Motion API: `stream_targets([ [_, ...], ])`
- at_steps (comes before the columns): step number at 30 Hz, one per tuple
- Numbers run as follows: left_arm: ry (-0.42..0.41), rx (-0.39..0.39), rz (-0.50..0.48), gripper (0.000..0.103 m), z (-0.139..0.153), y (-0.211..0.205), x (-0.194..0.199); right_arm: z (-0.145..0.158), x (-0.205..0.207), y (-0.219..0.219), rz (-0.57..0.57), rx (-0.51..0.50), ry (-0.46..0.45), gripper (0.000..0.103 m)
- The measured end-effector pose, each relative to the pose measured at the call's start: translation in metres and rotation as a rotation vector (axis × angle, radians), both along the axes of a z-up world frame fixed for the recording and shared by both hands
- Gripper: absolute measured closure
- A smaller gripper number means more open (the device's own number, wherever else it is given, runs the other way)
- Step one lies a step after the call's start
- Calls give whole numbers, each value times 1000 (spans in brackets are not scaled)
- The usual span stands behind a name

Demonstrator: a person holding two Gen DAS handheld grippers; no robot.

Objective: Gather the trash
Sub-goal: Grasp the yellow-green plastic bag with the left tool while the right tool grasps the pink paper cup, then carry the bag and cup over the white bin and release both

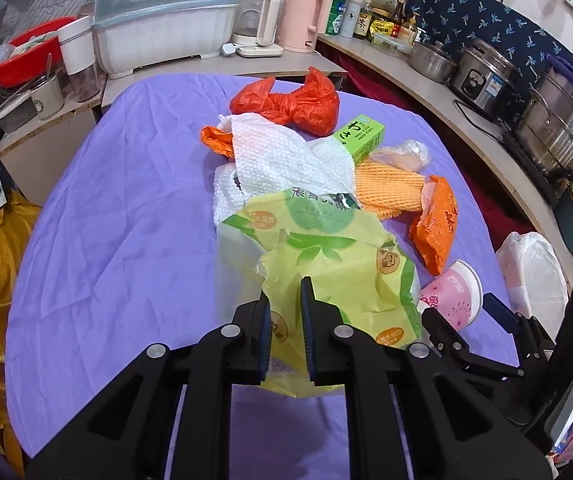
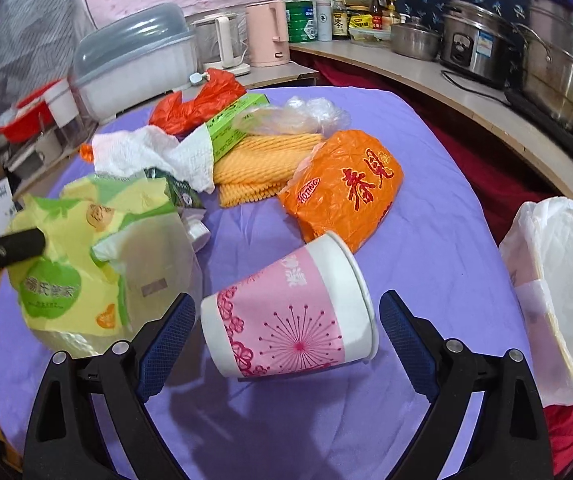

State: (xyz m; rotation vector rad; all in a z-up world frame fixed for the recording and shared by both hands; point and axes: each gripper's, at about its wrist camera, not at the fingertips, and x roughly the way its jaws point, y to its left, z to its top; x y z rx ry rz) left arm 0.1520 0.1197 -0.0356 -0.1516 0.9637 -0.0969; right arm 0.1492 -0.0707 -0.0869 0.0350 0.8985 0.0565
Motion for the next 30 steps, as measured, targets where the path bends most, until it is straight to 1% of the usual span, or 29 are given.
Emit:
stream_targets([
  [3,8,12,0,91,-6,0,1,-10,0,0,14,-16,22,13],
  [4,15,15,0,93,-9,0,1,-12,0,0,11,-21,28,13],
  [6,34,7,0,94,-15,1,2,-17,2,-3,5,-23,37,13],
  [7,41,7,0,95,-17,2,2,-17,3,-4,2,-20,38,13],
  [10,41,9,-5,95,-17,2,1,-13,2,-9,-3,-6,21,18],
  [13,34,5,-11,96,-15,1,-1,-7,0,-11,-4,7,2,18],
  [19,5,-14,-36,98,1,-7,-12,11,-9,-21,-24,23,-37,18],
  [22,-13,-27,-53,98,11,-13,-18,24,-16,-29,-47,31,-66,18],
  [26,-45,-32,-86,98,26,-29,-26,45,-30,-49,-100,48,-119,18],
  [30,-82,-42,-135,99,43,-52,-33,60,-44,-72,-155,50,-160,18],
])
